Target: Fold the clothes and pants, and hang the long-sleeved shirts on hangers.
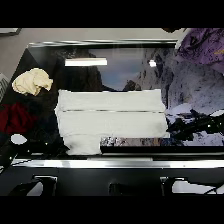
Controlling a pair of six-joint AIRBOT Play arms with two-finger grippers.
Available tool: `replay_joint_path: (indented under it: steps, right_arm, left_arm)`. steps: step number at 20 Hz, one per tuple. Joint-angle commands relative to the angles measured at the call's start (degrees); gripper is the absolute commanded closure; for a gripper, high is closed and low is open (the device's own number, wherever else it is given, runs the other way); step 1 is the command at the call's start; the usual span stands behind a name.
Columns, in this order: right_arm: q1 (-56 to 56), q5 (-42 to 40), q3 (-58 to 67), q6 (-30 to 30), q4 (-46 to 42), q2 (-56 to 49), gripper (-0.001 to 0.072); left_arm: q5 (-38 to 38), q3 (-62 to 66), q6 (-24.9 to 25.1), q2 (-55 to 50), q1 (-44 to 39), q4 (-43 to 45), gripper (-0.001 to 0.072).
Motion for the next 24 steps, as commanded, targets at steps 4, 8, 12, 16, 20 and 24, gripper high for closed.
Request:
replay_joint_path:
  steps: [4, 8, 12, 16, 20, 24]
  right_arm:
    - [0.04, -4.28, -4.83, -2.32, 0.04, -0.13, 0.0391]
    - [0.04, -7.39, -4.81, -4.04, 0.79, 0.20, 0.0675]
    - [0.04, -5.38, -4.81, -1.99, -0.31, 5.09, 0.0678]
    - [0.04, 2.43, -4.83, 5.44, -12.24, 17.33, 0.0678]
    - [0.04, 2.93, -4.81, 6.82, -11.02, 28.26, 0.0678]
    - [6.19, -2.43, -4.79, -1.46, -6.29, 27.32, 0.0678]
  left_arm:
    - [-0.02, -0.02, 0.02, 0.04, -0.02, 0.02, 0.0686]
    - [-0.31, 0.76, 0.22, 0.26, 0.46, 0.42, 0.0687]
    - [-7.93, 6.32, -0.66, 2.78, 4.74, 5.75, 0.0688]
    - [-17.64, 8.15, -6.99, 12.52, 6.40, 14.08, 0.0688]
    - [-19.06, 8.17, -7.02, 19.47, 6.38, 12.11, 0.0689]
    - [-10.91, 8.44, -2.67, 14.71, 6.38, 3.87, 0.0689]
